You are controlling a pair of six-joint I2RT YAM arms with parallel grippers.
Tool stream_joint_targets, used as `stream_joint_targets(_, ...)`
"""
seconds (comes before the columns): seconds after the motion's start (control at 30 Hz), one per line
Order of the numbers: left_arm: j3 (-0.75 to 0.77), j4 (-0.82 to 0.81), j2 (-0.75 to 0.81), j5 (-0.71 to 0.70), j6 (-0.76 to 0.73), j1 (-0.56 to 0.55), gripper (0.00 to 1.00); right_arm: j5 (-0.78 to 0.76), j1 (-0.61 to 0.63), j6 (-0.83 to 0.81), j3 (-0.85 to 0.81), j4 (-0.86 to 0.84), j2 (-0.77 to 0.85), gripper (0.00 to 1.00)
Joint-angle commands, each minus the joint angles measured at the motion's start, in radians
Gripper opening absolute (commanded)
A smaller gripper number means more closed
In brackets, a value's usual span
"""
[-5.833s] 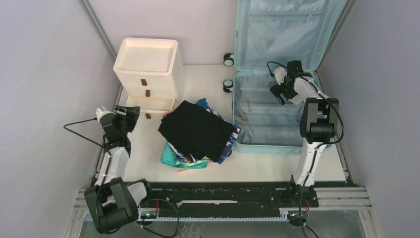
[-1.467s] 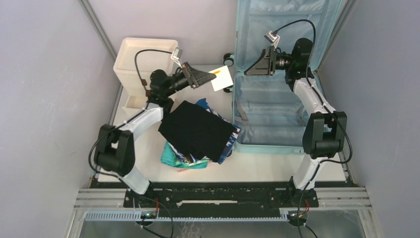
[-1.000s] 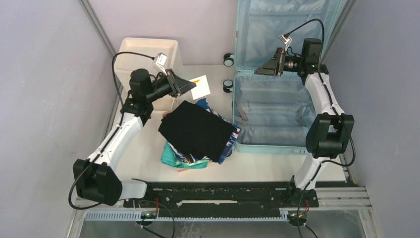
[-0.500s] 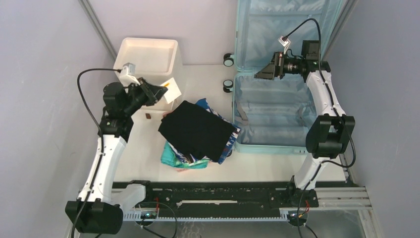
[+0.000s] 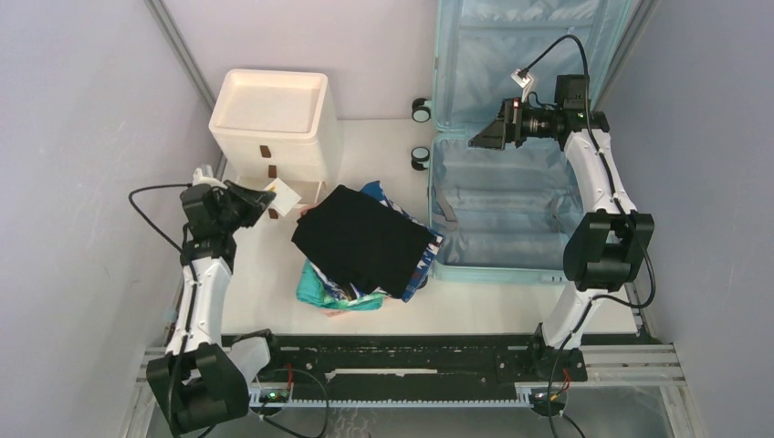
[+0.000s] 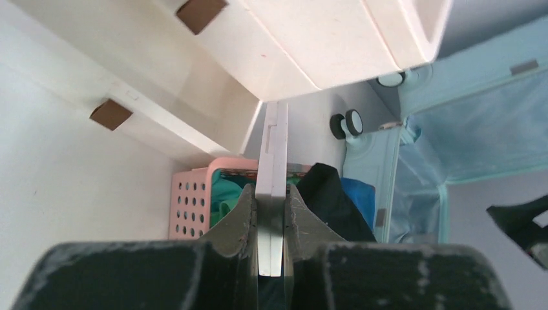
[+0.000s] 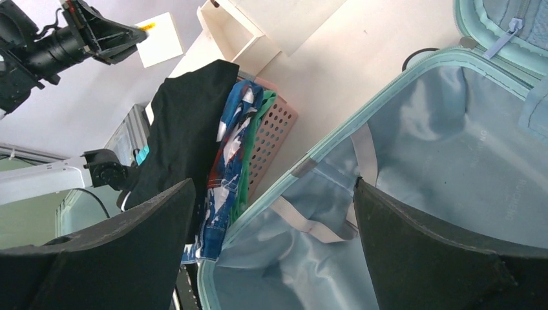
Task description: Open, take out, and arrange the luggage
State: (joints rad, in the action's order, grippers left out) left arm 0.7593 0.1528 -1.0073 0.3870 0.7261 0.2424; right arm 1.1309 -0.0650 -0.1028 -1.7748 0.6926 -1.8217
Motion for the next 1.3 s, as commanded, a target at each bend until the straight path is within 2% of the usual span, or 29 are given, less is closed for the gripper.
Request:
stream_joint_targets(0.0, -0.031, -0.148, -0.026, -0.017, 0.167, 0.046, 0.0, 0.002, 0.002, -0.028, -0.052, -0.001, -0.011, 1.0)
stream_joint_targets(0.3, -0.044, -0.208, -0.133, -0.233, 0.308, 0.06, 0.0, 0.017, 0.002, -0.011, -0.092, -0.003, -0.05, 1.0)
stream_joint_targets(0.63, 0.02, -0.354, -0.379, -0.227, 0.425, 0.059, 0.02, 0.015, 0.014, -0.009, -0.101, -0.001, -0.063, 1.0)
stream_joint_targets(0.87, 0.089, -0.399, -0.512, -0.2, 0.467, 0.056, 0.13, 0.013, 0.015, -0.011, -0.106, -0.001, -0.068, 1.0)
stream_joint_targets(1.07, 0.143, -0.383, -0.567, -0.195, 0.485, 0.053, 0.42, 0.014, 0.017, -0.007, -0.113, -0.001, -0.074, 1.0)
stream_joint_targets(1.17, 0.155, -0.368, -0.563, -0.195, 0.474, 0.053, 0.48, 0.015, 0.016, -0.008, -0.117, -0.001, -0.076, 1.0)
stream_joint_targets(1.27, 0.142, -0.352, -0.521, -0.201, 0.45, 0.057, 0.49, 0.014, 0.012, -0.009, -0.115, 0.0, -0.073, 1.0)
